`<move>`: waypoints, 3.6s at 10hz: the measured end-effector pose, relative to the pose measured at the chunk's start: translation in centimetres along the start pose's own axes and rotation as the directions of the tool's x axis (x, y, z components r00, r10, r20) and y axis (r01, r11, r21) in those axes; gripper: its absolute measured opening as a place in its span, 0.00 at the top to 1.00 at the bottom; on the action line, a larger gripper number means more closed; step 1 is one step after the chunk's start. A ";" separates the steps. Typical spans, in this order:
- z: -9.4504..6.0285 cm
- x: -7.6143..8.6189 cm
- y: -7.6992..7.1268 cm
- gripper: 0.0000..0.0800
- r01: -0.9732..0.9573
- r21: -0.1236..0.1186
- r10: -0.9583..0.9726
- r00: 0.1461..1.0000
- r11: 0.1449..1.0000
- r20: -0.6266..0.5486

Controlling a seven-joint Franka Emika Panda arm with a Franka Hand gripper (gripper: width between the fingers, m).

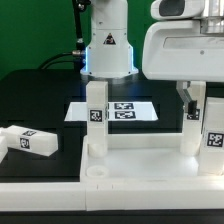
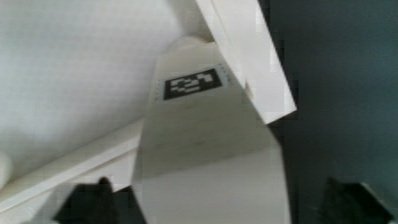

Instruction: Assemble desk

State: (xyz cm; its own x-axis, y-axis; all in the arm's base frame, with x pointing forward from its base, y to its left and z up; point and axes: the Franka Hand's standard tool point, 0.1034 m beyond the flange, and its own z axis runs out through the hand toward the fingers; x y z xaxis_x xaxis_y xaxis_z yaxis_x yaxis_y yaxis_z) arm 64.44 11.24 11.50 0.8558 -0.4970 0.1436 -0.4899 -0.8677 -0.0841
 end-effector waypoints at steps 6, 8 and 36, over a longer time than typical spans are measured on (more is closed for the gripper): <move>0.0 -0.1 0.9 0.64 -0.744 -0.032 0.744 0.668 0.668 0.006; 0.0 -0.1 1.2 0.64 -0.916 -0.027 0.916 0.398 0.399 0.039; 0.2 -0.3 1.1 0.64 -0.863 -0.052 0.864 0.501 0.503 0.053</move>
Offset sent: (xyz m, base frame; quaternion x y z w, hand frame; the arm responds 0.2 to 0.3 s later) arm -0.0112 -0.0071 0.0058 -0.0239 0.0266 0.2562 0.9660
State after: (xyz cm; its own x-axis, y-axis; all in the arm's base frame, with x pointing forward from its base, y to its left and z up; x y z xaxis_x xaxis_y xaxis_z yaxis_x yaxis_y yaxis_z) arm 63.66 10.39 11.16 0.0141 -0.9985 -0.0531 -0.9933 -0.0079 -0.1151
